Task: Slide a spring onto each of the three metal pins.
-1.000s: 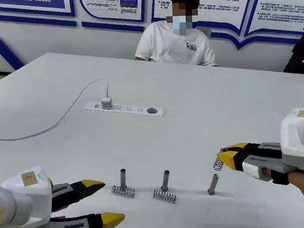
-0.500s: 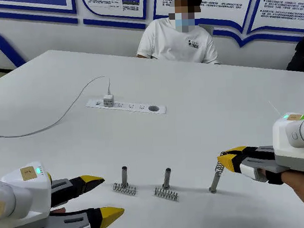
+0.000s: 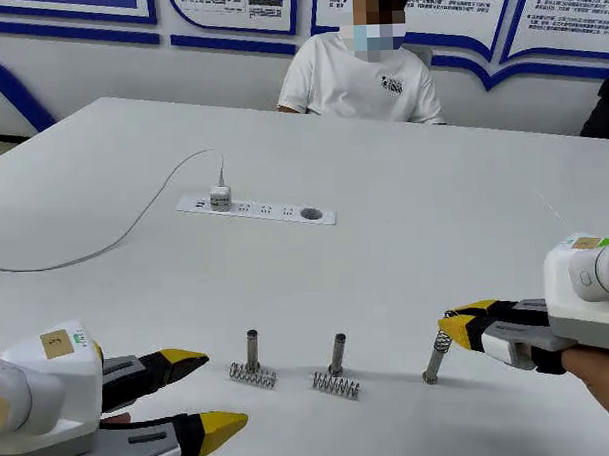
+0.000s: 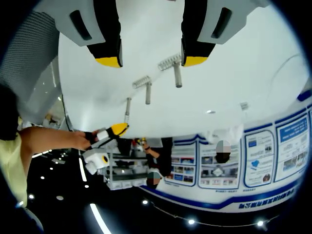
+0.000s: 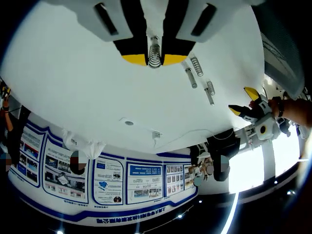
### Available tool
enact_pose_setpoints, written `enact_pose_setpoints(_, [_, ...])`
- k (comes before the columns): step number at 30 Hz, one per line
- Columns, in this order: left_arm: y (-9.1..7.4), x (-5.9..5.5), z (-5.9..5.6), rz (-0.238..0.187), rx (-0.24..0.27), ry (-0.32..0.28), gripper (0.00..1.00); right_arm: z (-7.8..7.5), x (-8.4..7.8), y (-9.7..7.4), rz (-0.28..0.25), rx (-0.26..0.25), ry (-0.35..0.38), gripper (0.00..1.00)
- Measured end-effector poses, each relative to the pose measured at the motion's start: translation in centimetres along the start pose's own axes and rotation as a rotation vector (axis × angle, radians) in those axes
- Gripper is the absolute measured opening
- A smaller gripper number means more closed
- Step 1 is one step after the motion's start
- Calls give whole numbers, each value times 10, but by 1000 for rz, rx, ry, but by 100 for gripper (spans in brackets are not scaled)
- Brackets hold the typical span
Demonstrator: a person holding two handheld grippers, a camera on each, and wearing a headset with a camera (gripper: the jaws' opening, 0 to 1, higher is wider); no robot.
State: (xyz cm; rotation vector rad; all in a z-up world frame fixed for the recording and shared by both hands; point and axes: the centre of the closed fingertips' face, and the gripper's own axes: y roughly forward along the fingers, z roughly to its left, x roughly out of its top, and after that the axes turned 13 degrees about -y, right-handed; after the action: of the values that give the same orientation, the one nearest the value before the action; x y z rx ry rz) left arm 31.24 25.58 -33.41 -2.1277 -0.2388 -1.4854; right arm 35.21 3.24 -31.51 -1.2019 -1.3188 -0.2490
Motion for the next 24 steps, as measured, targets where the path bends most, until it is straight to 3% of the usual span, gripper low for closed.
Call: enact_pose_setpoints(24, [1,-3,1,7,1,-7,49,10,-34,21,73,20,-9,12])
